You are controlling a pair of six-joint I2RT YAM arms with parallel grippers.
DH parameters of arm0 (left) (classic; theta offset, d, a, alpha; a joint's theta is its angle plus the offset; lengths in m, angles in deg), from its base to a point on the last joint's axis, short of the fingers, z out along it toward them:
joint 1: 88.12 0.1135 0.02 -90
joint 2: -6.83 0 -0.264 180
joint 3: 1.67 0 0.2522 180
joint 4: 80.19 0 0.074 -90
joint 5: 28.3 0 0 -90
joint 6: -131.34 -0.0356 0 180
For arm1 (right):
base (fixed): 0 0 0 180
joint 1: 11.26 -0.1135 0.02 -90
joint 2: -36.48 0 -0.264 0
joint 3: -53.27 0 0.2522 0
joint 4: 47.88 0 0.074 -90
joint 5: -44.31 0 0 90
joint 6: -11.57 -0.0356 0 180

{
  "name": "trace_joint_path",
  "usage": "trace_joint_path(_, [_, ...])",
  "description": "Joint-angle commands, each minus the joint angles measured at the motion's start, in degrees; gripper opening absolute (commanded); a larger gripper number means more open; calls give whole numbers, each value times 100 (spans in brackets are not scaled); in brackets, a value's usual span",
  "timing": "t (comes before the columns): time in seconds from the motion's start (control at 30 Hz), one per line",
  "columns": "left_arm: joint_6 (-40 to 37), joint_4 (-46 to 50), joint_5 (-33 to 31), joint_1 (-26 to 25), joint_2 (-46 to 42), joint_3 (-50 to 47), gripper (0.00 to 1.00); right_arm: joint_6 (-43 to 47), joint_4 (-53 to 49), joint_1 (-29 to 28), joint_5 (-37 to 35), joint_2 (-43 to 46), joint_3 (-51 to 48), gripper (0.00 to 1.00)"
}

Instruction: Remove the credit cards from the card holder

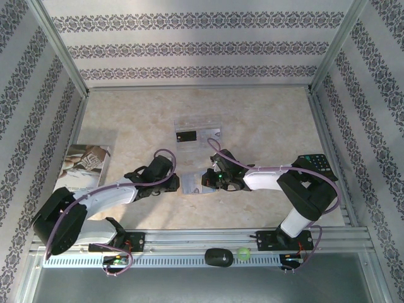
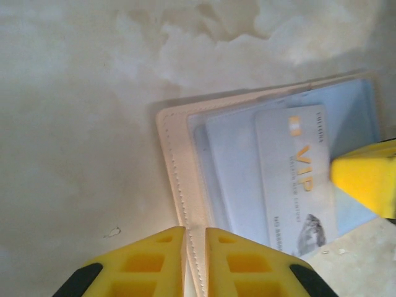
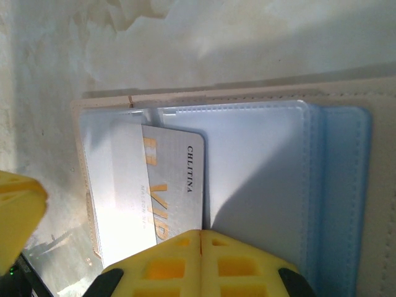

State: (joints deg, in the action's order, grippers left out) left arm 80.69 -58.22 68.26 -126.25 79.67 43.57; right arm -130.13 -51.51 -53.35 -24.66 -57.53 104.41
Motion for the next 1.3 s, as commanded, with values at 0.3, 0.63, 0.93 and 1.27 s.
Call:
trace_joint_path(0.3, [-139, -443, 554, -412, 1071, 835, 13, 137, -64, 20, -102, -29, 33, 0])
trace_joint_path(0.63, [-178, -424, 461, -494, 1628, 909, 7, 133, -64, -15, -81, -51, 85, 0])
trace_joint_path(0.93, [-43, -354, 427, -492, 1844, 760, 3, 160, 63, 35, -72, 243, 3, 19])
trace_joint_path(1.27, [74, -796, 618, -388, 1655, 438, 4, 93, 227, 182, 66, 163, -34, 28])
